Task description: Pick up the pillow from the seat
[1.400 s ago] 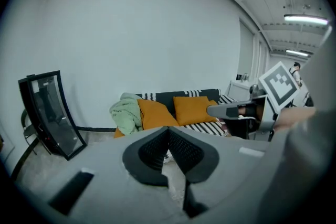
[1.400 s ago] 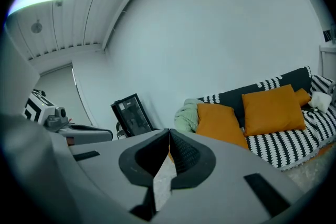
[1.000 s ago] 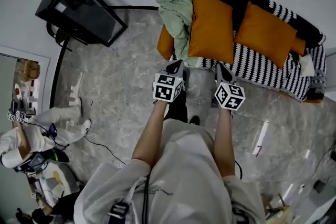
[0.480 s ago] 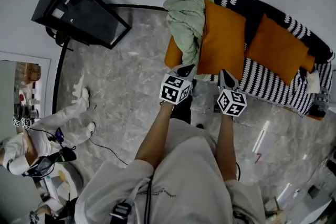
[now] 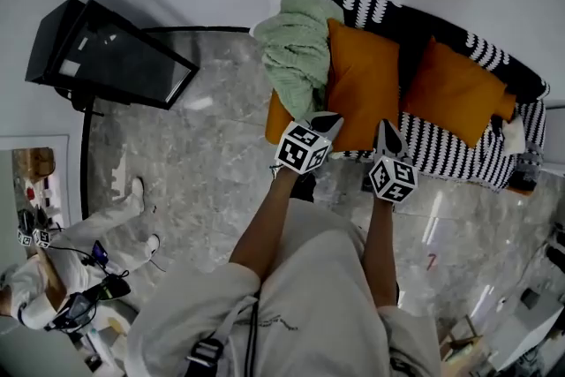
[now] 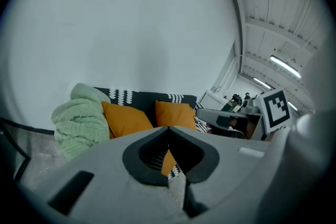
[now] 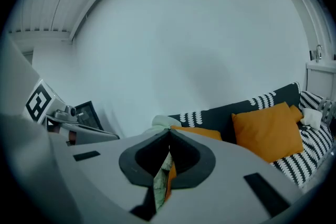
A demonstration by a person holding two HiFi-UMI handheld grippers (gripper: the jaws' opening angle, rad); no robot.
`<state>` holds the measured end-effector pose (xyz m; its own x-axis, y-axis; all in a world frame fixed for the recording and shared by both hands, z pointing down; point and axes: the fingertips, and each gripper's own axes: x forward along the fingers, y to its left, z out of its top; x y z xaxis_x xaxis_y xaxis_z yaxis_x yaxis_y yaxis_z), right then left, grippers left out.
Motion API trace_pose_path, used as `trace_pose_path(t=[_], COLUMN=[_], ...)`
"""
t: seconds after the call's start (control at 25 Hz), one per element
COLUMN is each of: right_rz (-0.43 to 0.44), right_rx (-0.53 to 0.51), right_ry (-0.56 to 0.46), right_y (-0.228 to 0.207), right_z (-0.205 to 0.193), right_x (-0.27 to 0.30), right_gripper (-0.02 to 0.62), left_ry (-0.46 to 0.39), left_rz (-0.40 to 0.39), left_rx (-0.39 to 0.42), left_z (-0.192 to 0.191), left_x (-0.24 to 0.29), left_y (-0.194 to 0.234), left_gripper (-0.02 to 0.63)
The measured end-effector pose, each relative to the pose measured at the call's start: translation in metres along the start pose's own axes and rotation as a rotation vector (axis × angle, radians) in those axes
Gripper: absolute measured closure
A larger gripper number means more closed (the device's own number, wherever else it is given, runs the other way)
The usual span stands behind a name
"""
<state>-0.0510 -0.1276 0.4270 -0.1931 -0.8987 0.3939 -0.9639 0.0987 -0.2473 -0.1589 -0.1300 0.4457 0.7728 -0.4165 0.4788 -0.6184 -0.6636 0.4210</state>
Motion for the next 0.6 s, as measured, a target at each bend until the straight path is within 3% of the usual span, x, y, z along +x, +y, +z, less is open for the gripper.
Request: trace_pose_path(t=[0.32,0.6], right_rz=[-0.050,-0.071], right_rx=[0.035,0.018], right_ry=[-0.007,0.082], right_y=[-0.032,-0.069], right_z=[0.020,-0.001], right_x=[0.025,0.042], right_gripper=[0.588,0.588], left_ry=[0.019,0.052], left_rz=[-0.076,-0.032], left_rx=[-0.017,-0.180], left_z=[0.026,0.002], left_x=[0.049,0.083], left_y=[0.017,0.058], left_gripper=[0.595,0.591])
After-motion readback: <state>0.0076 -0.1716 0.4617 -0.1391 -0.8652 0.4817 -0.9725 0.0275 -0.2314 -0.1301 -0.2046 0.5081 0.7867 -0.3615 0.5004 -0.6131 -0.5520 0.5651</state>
